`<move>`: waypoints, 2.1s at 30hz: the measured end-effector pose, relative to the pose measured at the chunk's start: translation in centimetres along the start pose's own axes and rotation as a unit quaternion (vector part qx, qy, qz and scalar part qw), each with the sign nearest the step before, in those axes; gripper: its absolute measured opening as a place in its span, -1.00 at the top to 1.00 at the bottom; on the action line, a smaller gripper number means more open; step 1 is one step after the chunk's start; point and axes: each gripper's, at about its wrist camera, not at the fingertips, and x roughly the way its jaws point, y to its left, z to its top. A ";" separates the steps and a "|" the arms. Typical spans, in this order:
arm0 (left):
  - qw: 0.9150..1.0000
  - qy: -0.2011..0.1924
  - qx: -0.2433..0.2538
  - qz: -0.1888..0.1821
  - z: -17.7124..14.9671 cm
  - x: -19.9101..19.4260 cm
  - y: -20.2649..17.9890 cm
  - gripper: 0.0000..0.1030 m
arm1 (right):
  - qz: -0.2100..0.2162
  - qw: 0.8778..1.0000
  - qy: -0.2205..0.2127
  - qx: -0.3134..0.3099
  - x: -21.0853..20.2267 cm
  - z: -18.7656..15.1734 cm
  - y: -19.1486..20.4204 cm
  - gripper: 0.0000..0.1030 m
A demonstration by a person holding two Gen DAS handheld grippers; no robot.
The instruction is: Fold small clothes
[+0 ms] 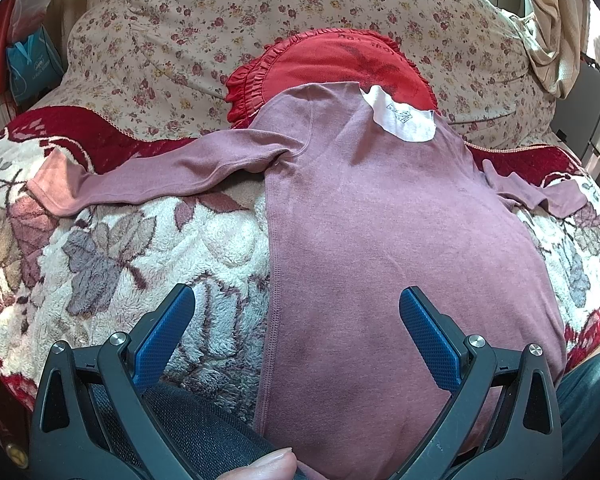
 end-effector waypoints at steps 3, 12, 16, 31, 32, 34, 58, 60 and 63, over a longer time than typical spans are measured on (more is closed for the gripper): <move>1.000 0.000 0.000 0.000 0.0 0.0 -0.2 -0.99 | 0.000 1.000 0.000 0.000 0.1 -0.1 0.0 -0.80; 1.000 -0.005 -0.011 -0.008 -0.1 -0.3 0.0 -0.99 | 0.001 1.000 -0.003 0.005 0.2 -0.4 -0.2 -0.80; 1.000 -0.009 -0.013 -0.008 0.0 -0.5 0.1 -0.99 | -0.010 1.000 -0.002 0.014 0.3 0.1 -0.4 -0.80; 0.994 -0.004 -0.002 0.105 5.9 0.0 4.0 -0.99 | 0.056 0.993 -0.099 0.034 5.7 11.3 1.7 -0.74; 0.993 -0.002 -0.002 0.118 6.2 0.4 4.7 -0.99 | 0.052 0.993 -0.101 0.021 6.8 11.5 2.0 -0.74; 0.992 0.006 -0.012 0.129 6.7 0.9 6.3 -0.99 | 0.034 0.994 -0.102 0.014 8.6 11.6 2.1 -0.74; 0.987 0.034 -0.067 0.144 6.6 2.5 8.6 -0.99 | -0.017 0.999 -0.046 -0.002 12.9 10.6 3.0 -0.74; 0.987 0.033 -0.067 0.144 6.6 2.4 8.7 -0.99 | -0.019 0.999 -0.045 0.000 12.9 10.6 2.9 -0.74; 0.987 0.032 -0.068 0.144 6.6 2.4 8.7 -0.99 | -0.021 0.999 -0.044 0.000 12.9 10.6 2.9 -0.74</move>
